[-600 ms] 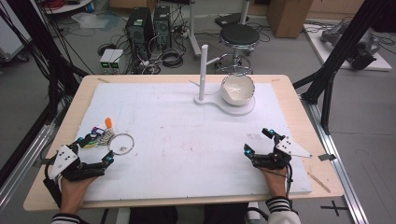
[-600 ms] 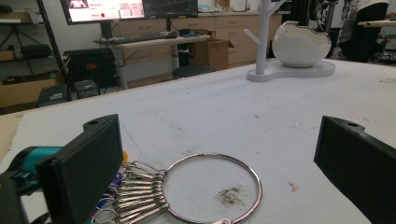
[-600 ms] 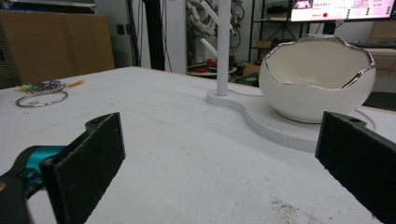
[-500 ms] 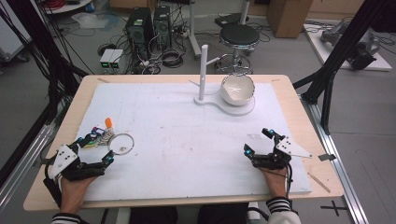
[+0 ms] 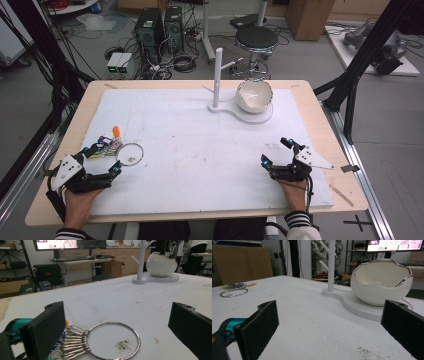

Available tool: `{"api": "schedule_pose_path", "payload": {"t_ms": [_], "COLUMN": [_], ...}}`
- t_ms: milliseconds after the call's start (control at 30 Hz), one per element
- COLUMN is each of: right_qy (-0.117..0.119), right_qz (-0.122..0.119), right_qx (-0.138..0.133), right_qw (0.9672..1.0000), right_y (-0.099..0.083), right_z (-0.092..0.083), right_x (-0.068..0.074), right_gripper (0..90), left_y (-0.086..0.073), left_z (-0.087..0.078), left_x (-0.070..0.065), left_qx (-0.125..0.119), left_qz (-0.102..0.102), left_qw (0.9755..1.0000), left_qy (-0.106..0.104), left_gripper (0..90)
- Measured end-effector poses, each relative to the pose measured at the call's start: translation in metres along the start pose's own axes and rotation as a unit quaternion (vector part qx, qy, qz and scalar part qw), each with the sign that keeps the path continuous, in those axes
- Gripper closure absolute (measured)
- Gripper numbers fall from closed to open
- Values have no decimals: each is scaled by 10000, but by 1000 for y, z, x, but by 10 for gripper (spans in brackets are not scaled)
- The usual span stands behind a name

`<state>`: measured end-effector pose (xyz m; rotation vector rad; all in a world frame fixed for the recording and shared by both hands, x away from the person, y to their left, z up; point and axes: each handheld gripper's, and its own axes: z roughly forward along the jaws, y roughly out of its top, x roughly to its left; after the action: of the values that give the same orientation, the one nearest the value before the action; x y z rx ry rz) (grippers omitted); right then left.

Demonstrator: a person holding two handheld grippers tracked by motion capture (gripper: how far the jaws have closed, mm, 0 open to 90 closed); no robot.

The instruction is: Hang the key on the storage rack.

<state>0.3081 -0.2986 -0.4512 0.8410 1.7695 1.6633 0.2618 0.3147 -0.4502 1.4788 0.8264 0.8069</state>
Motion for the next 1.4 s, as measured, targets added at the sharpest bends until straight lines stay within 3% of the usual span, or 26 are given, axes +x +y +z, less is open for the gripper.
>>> {"api": "schedule_pose_path", "payload": {"t_ms": [133,233,300,367,500,667,867,900,967,1133,1300,1400], "right_qy": [-2,-2,4,-1,-10,-12,-10,-17,-16,-14,-11,-5], "right_qz": [-23,38,6,9,23,38,0,27,16,26,8,-2], "right_qx": [-18,-6,-4,-7,-16,-14,-6,-18,-16,-20,-15,-23], "right_qw": [10000,10000,10000,10000,10000,10000,10000,10000,10000,10000,10000,10000], "right_y": [0,0,0,0,0,0,0,0,0,0,0,0], "right_z": [0,0,0,0,0,0,0,0,0,0,0,0], "right_x": [-1,0,0,0,0,0,0,0,0,0,0,0], "right_gripper": [9,9,10,10,9,9,10,10,9,9,9,10], "left_y": [1,4,9,18,44,74,103,112,117,132,144,148], "left_z": [1,2,1,2,6,14,31,37,41,57,71,80], "left_x": [2,4,6,8,14,16,18,18,16,13,6,3], "left_qx": [51,210,180,309,711,934,1235,1393,1457,1893,2332,2650], "left_qz": [-126,-13,-90,22,211,404,588,696,717,926,1154,1310], "left_qw": [9999,9998,9998,9994,9962,9922,9854,9821,9807,9692,9544,9418], "left_qy": [3,24,-48,-152,-447,-723,-1017,-1064,-1087,-1271,-1464,-1599], "left_gripper": [17,17,17,17,17,17,17,17,17,17,17,17]}}
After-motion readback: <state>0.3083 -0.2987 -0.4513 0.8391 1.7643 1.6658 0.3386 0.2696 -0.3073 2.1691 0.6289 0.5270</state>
